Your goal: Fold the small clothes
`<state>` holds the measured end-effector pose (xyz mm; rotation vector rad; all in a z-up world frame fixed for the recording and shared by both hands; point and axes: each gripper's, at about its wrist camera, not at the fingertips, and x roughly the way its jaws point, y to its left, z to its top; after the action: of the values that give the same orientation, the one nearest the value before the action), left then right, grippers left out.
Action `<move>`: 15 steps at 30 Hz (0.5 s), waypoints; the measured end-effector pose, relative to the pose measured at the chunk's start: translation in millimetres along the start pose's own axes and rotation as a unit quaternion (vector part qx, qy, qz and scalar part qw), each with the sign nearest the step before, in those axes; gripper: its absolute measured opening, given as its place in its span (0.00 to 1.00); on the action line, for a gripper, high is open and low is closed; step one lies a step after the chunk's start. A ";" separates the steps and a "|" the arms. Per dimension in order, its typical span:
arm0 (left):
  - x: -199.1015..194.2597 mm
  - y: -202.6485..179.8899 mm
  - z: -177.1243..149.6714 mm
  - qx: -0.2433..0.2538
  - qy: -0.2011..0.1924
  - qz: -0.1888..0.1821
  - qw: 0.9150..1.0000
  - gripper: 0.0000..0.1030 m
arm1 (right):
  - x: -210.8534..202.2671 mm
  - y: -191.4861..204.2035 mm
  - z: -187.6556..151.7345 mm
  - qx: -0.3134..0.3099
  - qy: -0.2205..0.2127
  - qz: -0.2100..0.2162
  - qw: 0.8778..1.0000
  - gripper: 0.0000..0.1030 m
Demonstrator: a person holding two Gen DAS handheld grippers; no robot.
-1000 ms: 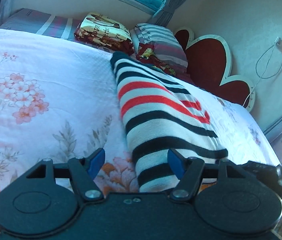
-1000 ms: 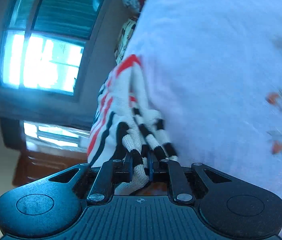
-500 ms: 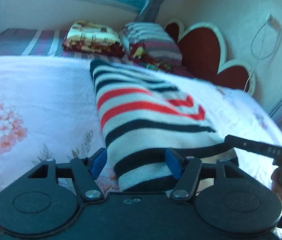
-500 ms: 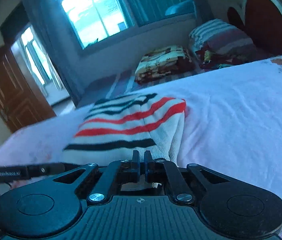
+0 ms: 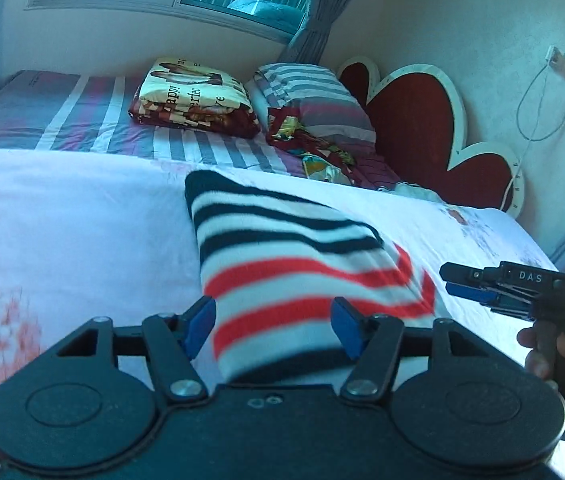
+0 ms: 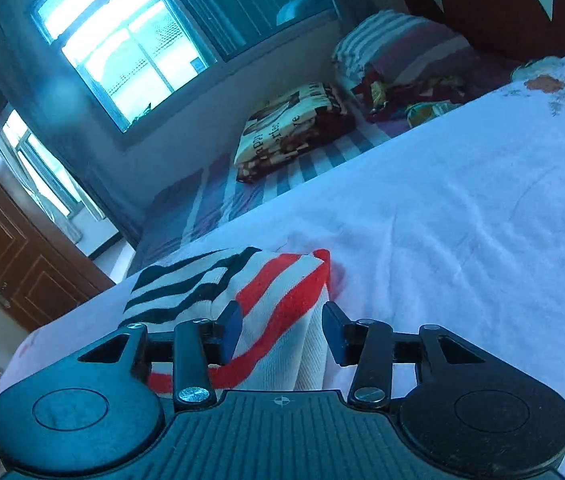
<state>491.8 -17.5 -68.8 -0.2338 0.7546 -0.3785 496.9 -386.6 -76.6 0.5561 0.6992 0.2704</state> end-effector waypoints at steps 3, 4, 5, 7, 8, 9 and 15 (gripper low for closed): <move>18.6 2.6 6.7 0.001 0.022 -0.004 1.000 0.60 | 14.7 -7.0 10.4 0.017 0.013 0.004 1.000 0.42; 23.1 4.1 6.7 0.000 0.026 -0.005 1.000 0.60 | 19.5 -10.1 13.5 0.022 0.019 0.005 1.000 0.42; 26.3 5.8 7.1 -0.003 0.028 -0.007 1.000 0.63 | 25.2 -14.5 15.4 0.028 0.023 0.007 0.999 0.42; 30.5 9.3 7.8 -0.005 0.029 -0.007 1.000 0.64 | 32.4 -23.7 21.6 0.041 0.026 0.024 0.999 0.41; 31.6 11.0 7.9 -0.004 0.031 -0.006 0.999 0.64 | 34.0 -24.1 23.2 0.035 0.023 0.036 0.998 0.39; 33.2 10.4 7.9 0.003 0.037 0.001 0.999 0.64 | 35.7 -21.3 24.6 0.016 0.021 0.043 0.999 0.26; 38.0 -1.1 3.3 0.049 0.048 0.038 0.997 0.65 | 48.1 15.1 12.2 -0.161 0.001 -0.009 0.987 0.10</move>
<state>519.2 -34.0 -89.7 -0.0949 0.8337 -0.3559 539.9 -359.1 -86.0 0.2422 0.6468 0.3601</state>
